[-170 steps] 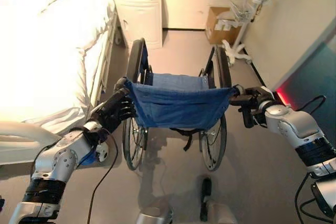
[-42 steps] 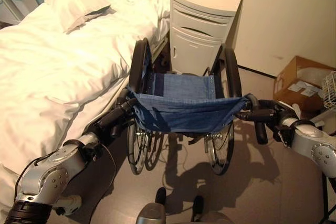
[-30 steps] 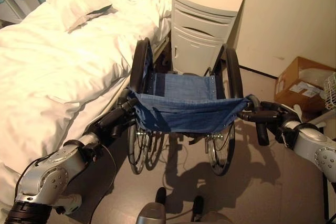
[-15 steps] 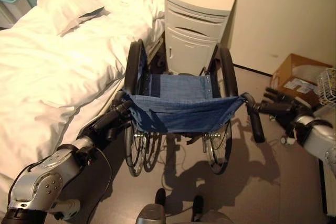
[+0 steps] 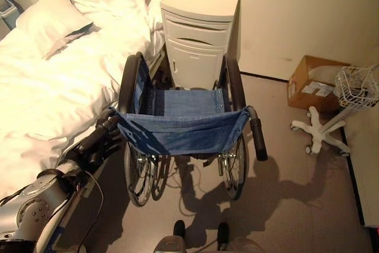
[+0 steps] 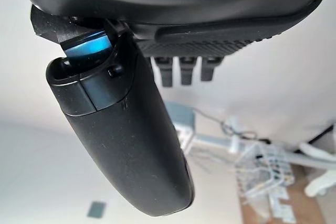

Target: Push the wheelchair next to the bed

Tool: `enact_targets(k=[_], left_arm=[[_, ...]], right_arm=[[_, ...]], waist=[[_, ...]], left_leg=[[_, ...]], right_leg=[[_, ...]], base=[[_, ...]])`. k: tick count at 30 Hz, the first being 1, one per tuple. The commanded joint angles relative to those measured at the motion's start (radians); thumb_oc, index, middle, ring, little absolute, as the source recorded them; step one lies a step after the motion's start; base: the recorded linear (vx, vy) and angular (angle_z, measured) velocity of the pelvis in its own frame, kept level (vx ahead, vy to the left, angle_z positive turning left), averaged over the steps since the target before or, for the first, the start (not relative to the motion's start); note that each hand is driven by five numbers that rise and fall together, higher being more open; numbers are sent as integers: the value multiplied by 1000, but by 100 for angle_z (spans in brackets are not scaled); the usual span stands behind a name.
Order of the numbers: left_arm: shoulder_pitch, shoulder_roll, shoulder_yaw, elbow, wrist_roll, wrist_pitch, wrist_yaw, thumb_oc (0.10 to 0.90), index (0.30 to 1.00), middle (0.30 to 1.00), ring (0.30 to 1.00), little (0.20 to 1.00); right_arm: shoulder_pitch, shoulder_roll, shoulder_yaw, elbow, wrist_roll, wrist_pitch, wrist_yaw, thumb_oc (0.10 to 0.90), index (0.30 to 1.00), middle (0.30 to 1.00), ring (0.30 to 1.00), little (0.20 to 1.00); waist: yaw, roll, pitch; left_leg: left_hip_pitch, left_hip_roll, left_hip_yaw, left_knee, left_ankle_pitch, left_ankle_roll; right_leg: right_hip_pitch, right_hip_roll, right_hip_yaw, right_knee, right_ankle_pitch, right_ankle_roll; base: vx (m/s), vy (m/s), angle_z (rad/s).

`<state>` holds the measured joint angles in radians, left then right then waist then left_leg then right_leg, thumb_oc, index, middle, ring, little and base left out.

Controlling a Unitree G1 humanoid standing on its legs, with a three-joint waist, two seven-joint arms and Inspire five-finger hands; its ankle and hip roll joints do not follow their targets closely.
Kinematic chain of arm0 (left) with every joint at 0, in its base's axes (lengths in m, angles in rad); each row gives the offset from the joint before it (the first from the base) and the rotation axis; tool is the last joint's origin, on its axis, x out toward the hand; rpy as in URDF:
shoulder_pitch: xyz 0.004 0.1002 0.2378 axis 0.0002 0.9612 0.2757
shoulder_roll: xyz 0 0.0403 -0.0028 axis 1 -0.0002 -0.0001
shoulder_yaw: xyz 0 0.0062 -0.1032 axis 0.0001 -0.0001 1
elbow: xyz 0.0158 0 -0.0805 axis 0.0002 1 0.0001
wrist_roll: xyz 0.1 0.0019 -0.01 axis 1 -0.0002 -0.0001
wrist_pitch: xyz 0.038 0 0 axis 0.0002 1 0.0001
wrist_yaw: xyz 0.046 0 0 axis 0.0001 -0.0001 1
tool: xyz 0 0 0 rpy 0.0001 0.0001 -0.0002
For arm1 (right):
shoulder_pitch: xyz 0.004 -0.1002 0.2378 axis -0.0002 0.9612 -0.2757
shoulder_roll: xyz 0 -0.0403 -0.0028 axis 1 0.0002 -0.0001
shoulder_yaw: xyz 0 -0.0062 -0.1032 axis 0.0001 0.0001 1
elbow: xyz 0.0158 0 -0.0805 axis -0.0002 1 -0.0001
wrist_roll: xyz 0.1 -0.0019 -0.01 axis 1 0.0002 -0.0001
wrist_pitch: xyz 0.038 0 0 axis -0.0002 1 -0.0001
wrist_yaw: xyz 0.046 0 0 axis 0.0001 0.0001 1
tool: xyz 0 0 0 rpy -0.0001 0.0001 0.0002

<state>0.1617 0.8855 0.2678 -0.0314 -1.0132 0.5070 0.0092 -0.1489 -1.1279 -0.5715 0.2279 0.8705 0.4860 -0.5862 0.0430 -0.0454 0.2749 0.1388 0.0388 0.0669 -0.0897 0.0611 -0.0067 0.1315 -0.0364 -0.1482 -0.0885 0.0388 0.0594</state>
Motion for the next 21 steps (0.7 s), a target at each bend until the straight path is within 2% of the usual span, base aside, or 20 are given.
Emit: enact_targets(k=[1, 3, 7, 15, 21], left_arm=[[-79, 196, 394, 119, 68, -295, 117, 800, 900, 900, 900, 900], [-73, 194, 404, 114, 120, -303, 136, 800, 900, 900, 900, 900], [-6, 219, 477, 103, 381, -341, 159, 800, 900, 900, 900, 900], [108, 223, 585, -5, 635, -353, 139, 800, 900, 900, 900, 900], [188, 248, 662, -16, 876, -416, 221, 800, 900, 900, 900, 900]], right_arm=[[-7, -127, 33, -51, -88, -71, 64, 800, 900, 900, 900, 900], [2, -109, 41, -70, -114, -43, 106, 800, 900, 900, 900, 900], [62, -49, 34, -116, -149, 11, 139, 800, 900, 900, 900, 900], [134, 76, 24, -172, -172, 75, 152, 800, 900, 900, 900, 900], [155, 125, 40, -201, -195, 105, 172, 800, 900, 900, 900, 900]], waist=[[48, -14, -180], [47, -13, -181], [54, -7, -176], [71, -1, -173], [73, 8, -172]], left_leg=[[11, -12, -8, 19, -61, -38], [12, -12, -9, 18, -60, -38], [5, -10, -16, 21, -56, -40], [1, -4, -39, 20, -59, -48], [3, 2, -44, 18, -56, -57]], right_leg=[[7, -39, -48, 1, 2, 60], [8, -40, -48, 1, 2, 60], [8, -42, -53, 1, -1, 58], [15, -44, -67, 1, -14, 59], [19, -45, -73, 1, -16, 59]], base=[[0, 0, 0], [0, 0, 0], [-2, 1, 1], [3, -11, 15], [10, 1, 20]])
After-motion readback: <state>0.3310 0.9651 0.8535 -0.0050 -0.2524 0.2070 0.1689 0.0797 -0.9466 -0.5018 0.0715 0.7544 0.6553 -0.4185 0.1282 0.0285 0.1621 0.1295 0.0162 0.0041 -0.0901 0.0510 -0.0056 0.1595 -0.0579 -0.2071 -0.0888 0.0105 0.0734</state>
